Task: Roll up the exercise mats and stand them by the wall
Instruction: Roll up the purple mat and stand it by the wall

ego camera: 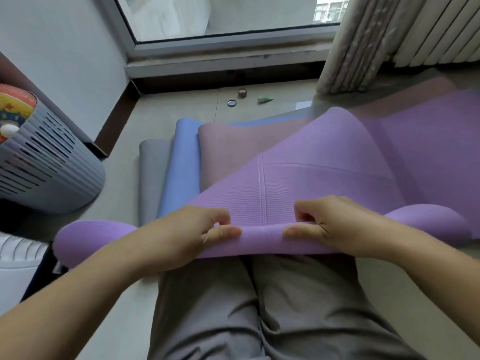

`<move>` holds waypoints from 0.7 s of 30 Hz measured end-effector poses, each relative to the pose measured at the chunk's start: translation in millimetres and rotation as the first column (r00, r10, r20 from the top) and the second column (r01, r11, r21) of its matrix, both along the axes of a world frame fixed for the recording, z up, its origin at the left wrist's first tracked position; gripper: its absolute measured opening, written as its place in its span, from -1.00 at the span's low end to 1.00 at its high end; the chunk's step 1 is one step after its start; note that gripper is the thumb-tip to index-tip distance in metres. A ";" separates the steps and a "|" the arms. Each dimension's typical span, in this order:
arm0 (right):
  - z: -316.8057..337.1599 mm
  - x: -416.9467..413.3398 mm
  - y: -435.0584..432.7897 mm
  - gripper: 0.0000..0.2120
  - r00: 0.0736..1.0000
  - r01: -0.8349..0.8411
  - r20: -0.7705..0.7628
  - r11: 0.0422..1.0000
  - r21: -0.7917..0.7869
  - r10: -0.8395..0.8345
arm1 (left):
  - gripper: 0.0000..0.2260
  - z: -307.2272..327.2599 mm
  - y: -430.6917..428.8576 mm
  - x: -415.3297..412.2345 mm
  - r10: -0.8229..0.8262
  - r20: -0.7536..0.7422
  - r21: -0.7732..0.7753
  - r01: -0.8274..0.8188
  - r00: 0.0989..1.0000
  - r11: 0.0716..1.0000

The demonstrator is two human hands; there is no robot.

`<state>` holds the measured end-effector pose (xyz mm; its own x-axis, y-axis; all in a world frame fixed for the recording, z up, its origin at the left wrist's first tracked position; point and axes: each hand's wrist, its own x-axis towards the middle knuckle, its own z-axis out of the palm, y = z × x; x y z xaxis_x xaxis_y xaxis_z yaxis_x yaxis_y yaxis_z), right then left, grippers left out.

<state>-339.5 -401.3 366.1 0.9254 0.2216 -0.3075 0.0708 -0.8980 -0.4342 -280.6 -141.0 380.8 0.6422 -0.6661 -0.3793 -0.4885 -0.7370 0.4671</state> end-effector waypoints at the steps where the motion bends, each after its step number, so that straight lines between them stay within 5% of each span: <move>1: -4.4 -2.2 1.4 -0.58 1.000 0.024 0.005 1.000 0.009 -0.024 | -0.69 -5.8 -1.6 -2.7 -0.011 0.002 0.005 0.011 1.000 1.000; 6: -36.8 -12.0 7.5 -0.57 0.960 0.237 0.118 0.962 0.135 -0.253 | -0.61 -42.3 2.7 -7.1 -0.042 0.271 -0.054 0.059 0.962 0.997; 9: -43.5 -13.6 6.9 -0.60 0.946 0.282 0.101 0.934 0.219 -0.309 | -0.59 -48.0 3.8 -5.4 -0.026 0.302 -0.155 0.076 0.953 0.985; 12: -47.4 -16.1 7.3 -0.64 0.923 0.307 0.125 0.892 0.330 -0.364 | -0.77 -47.3 2.9 -8.1 0.018 0.334 -0.246 0.069 0.942 0.967; 16: -51.4 -8.9 3.7 -0.59 0.924 0.318 0.084 0.871 0.374 -0.373 | -0.87 -52.5 10.7 -17.1 -0.045 0.667 -0.306 0.329 0.743 0.894; 19: -53.5 -5.8 0.3 -0.55 0.922 0.346 0.025 0.853 0.392 -0.385 | -0.70 -52.7 16.0 -22.7 -0.138 0.778 -0.111 0.349 0.613 0.930; 21: -57.7 -10.5 2.9 -0.54 0.894 0.334 0.130 0.830 0.446 -0.429 | -0.73 -51.6 14.9 -30.4 -0.153 0.806 -0.033 0.302 0.571 0.953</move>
<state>-350.0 -398.4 308.4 0.9931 -0.1042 -0.0535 -0.1070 -0.6220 -0.7757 -311.0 -126.1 329.2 0.4551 -0.8325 0.3160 -0.8582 -0.5047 -0.0936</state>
